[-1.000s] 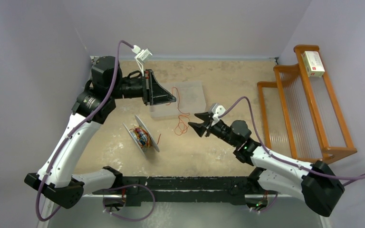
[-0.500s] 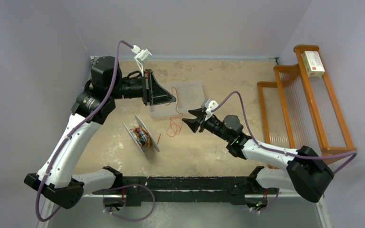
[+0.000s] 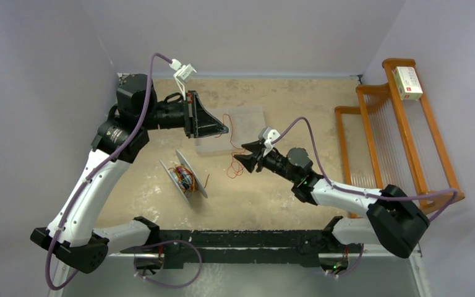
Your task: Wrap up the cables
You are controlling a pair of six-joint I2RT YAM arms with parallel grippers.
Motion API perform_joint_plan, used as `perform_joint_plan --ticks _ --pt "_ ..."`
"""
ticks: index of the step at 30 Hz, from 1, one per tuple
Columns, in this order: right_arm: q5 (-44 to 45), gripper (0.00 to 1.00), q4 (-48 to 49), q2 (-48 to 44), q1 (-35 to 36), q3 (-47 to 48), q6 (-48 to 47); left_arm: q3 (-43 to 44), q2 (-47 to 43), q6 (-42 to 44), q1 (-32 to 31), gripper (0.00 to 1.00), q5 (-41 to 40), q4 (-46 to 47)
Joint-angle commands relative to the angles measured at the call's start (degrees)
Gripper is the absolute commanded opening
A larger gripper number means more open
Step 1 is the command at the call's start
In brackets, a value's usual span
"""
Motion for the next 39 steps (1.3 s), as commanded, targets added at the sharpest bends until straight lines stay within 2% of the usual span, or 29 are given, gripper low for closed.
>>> perform_joint_plan --ticks 1,15,24,27,35,39 --pt "0.8 0.49 2.2 0.2 -0.1 1.2 -1.0 1.0 -1.3 -0.1 -0.3 0.0 1.3 1.7" --pt "-0.5 0.45 4.4 8.1 -0.1 5.2 -0.6 0.8 -1.8 -0.4 -0.5 0.0 1.6 1.8" --pt "0.9 0.42 1.5 11.0 -0.1 7.4 -1.9 1.1 -1.7 -0.3 -0.6 0.0 1.6 1.6" --pt "1.2 0.36 0.5 11.5 -0.1 7.2 -2.2 1.2 -1.6 -0.1 -0.6 0.0 1.5 1.4" --pt "0.7 0.1 0.0 11.1 -0.1 5.4 -2.8 1.2 -1.5 0.9 -0.7 0.0 1.1 0.4" --pt "0.6 0.11 0.5 9.7 -0.1 4.3 -2.9 1.3 -1.3 1.2 -0.8 0.0 0.7 0.1"
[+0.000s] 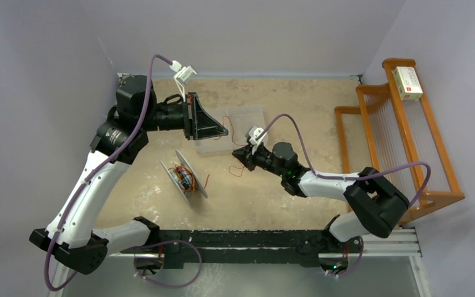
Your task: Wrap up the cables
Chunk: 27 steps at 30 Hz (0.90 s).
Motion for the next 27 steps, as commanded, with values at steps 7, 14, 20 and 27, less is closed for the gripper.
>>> perform_joint_plan --ticks 7,14,20,27 --pt "0.3 0.33 2.8 -6.7 -0.1 -3.2 -0.2 1.7 -1.0 0.9 -0.4 0.0 -0.4 0.6" --pt "0.0 0.47 1.0 -17.7 -0.1 -6.6 0.4 1.9 -0.8 0.9 -0.4 0.0 -1.6 0.6" --pt "2.1 0.54 -6.2 -32.5 -0.1 -10.4 -0.6 2.6 -0.7 1.4 -0.4 0.0 -0.9 0.4" --pt "9.9 0.5 -16.6 -41.5 -0.1 -14.3 -0.3 3.2 -2.0 2.1 -0.4 0.0 1.3 0.5"
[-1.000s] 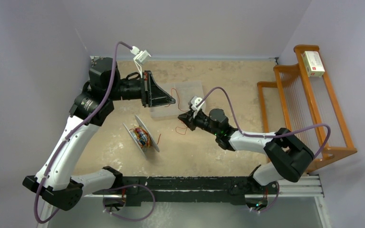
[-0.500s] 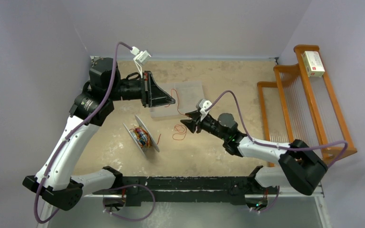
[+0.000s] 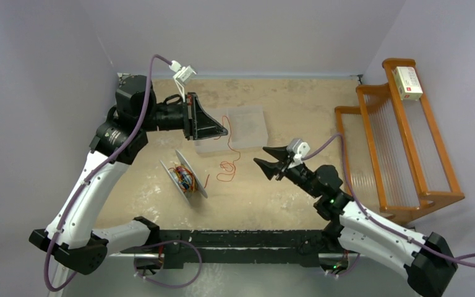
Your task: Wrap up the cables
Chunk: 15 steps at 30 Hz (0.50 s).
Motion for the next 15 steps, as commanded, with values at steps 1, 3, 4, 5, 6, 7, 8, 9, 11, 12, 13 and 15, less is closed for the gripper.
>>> perform_joint_plan --ticks 1,3,4,5,6,7,8,9,11,12,13,15 --pt "6.5 0.5 -6.8 -3.6 -0.1 -3.2 0.8 3.5 -2.1 1.4 -0.4 0.0 2.3 1.2" --pt "8.0 0.48 -8.5 -4.0 -0.1 -3.9 1.8 4.2 -2.3 1.3 -0.4 0.0 2.4 1.2" --pt "8.4 0.47 -9.1 -3.7 -0.1 -4.3 2.4 4.3 -2.4 0.9 -0.4 0.0 2.6 1.6" --pt "8.4 0.46 -9.2 -3.3 -0.1 -4.8 3.4 4.3 -2.5 0.5 -0.4 0.0 2.7 2.2" --pt "7.8 0.45 -8.3 -2.9 -0.1 -5.4 4.3 4.4 -2.7 -0.1 -0.4 0.0 2.9 3.1" --pt "7.0 0.45 -7.3 -2.6 -0.1 -6.0 5.3 4.5 -2.7 -0.8 -0.4 0.0 3.1 4.0" --pt "6.2 0.45 -5.9 -2.2 -0.1 -6.6 6.4 4.5 -2.7 -1.7 -0.4 0.0 3.3 5.0" --pt "5.4 0.45 -4.4 -1.7 -0.1 -7.2 7.3 4.5 -2.8 -2.7 -0.3 0.0 3.5 6.1" --pt "3.6 0.44 -1.5 -0.4 -0.1 -8.3 8.1 4.5 -2.9 -4.6 -0.3 0.0 3.8 8.4" --pt "2.7 0.44 0.1 0.4 -0.1 -8.7 8.2 4.5 -3.0 -5.6 -0.4 0.0 4.0 9.6" --pt "1.6 0.45 1.9 1.2 -0.1 -9.1 8.2 4.5 -2.9 -6.5 -0.4 0.0 4.2 10.6" --pt "-0.4 0.45 5.8 3.2 -0.1 -9.4 8.7 4.7 -2.8 -7.9 -0.4 0.0 4.3 12.3"
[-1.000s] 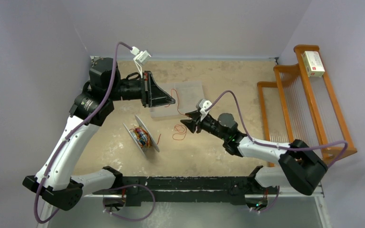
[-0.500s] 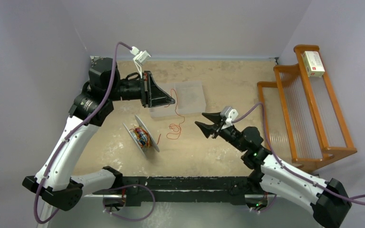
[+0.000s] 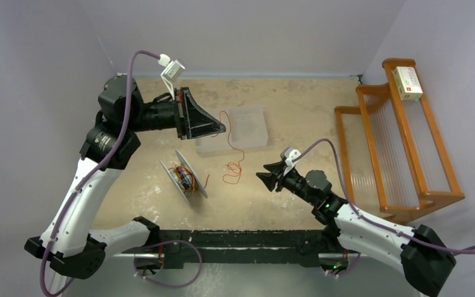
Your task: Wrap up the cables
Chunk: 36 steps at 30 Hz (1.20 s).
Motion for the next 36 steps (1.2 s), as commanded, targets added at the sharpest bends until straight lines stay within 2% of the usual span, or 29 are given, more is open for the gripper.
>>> perform_joint_plan --ticks 1,8,13,20,36 --pt "-5.0 0.45 12.3 3.4 -0.1 -0.3 2.5 2.6 -0.6 -4.8 -0.4 0.0 1.8 7.9" --pt "-9.4 0.46 22.6 11.5 -0.1 1.1 2.2 2.9 -0.4 -7.5 -0.4 0.0 2.3 11.5" --pt "-16.2 0.46 29.6 17.2 -0.1 4.1 2.2 3.4 -0.4 -7.9 -0.4 0.0 2.6 11.6" --pt "-23.3 0.46 33.1 20.8 0.0 7.0 1.6 3.5 -0.2 -7.6 -0.3 0.0 2.8 11.1" --pt "-21.3 0.45 33.8 24.5 0.0 8.2 -2.1 3.4 -0.9 -7.6 -0.4 0.0 3.3 11.3"
